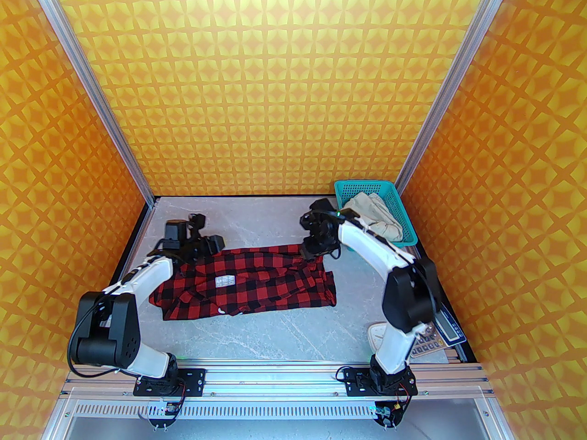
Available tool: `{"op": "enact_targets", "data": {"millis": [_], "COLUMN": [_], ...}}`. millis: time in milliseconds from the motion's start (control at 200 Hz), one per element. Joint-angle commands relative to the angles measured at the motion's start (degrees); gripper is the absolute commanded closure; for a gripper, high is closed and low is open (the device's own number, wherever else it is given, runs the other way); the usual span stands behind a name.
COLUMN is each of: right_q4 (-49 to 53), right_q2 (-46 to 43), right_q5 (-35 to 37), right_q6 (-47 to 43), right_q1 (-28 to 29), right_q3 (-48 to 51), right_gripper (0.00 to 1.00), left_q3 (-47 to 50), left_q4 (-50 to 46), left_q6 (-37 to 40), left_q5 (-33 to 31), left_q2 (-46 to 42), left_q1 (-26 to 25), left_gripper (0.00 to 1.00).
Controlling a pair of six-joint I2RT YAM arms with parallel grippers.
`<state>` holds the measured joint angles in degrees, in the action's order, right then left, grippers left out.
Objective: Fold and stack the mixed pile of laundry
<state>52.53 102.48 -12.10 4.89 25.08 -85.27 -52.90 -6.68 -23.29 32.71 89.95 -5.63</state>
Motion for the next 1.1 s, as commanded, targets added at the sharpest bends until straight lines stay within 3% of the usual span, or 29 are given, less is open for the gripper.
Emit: {"op": "enact_targets", "data": {"millis": [0,105,290,565,825,1005,1095], "right_q4": [-8.85,-11.41,-10.54,-3.54,0.24,2.23,0.64], "right_q2": [2.89,5.78,11.99,20.26,27.48,23.38,18.92], "right_q5": [-8.46,-10.25,-6.49,-0.68,4.44,6.35,3.95], "right_q6": [10.07,11.73,11.30,8.48,4.82,4.09,4.67], "right_q1": [1.35,1.32,-0.69,-5.14,-5.74,-5.70,-5.66], "right_q3": [3.22,2.98,-2.60,-12.51,-16.25,-18.30,-16.14], "right_gripper": [0.70,0.73,0.77,0.75,0.73,0.74,0.67], "left_q3": [0.84,0.57,0.49,1.29,2.23,-0.11,-1.72], "left_q4": [0.75,1.59,3.13,3.41,2.73,-0.58,-2.84], "left_q6": [0.22,0.17,-0.03,0.37,1.23,2.62,3.19], "left_q5": [-0.17,-1.03,-1.52,-1.85,-1.84,-1.86,-1.77], "left_q2": [4.38,7.72,11.93,13.60,11.98,7.27,4.54], "left_q1": [-0.08,-0.05,0.51,1.64,2.31,2.33,2.30], "left_gripper": [0.59,0.59,0.59,0.59,0.59,0.57,0.56]}}
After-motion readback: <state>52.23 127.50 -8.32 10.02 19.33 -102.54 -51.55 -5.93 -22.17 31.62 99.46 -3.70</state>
